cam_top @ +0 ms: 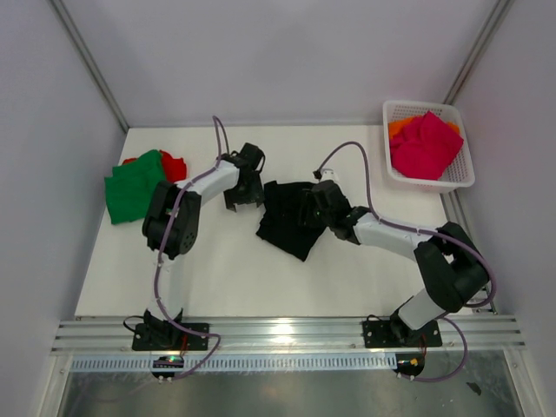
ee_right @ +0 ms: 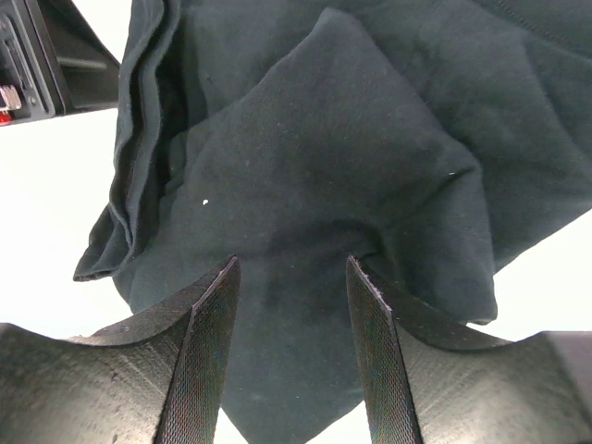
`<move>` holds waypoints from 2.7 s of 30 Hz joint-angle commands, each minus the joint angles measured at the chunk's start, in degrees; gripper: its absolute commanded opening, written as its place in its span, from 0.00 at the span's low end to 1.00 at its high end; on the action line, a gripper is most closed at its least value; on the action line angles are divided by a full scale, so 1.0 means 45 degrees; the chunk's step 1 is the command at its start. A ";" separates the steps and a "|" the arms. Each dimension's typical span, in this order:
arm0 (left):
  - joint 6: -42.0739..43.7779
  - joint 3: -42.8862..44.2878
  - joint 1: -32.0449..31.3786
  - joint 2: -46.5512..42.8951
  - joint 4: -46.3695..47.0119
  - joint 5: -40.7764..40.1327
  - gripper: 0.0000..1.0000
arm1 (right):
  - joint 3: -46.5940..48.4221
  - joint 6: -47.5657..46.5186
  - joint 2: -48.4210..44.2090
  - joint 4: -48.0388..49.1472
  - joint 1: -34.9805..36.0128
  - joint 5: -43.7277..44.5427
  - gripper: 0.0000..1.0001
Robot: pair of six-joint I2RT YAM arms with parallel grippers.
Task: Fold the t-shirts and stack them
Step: Fold the long partially folded tshirt into a neat square
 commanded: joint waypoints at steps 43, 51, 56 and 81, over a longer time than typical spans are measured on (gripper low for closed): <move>-0.0128 0.2352 -0.0595 0.0243 -0.0223 0.0674 0.73 | 0.0323 0.0693 0.1796 0.0725 0.1598 -0.0316 0.54; 0.0184 0.1825 -0.0595 0.0048 -0.0263 0.0225 0.73 | 0.0616 0.0849 0.1933 0.0725 0.1715 -0.0179 0.54; 0.0244 0.1708 -0.0595 0.0087 -0.0420 0.0380 0.73 | 0.0889 0.0947 0.2166 0.0725 0.1891 -0.0101 0.54; 0.0380 0.2723 -0.0595 -0.1416 -0.0634 0.1319 0.73 | 0.1983 0.0732 0.3047 0.0491 0.2321 -0.0023 0.54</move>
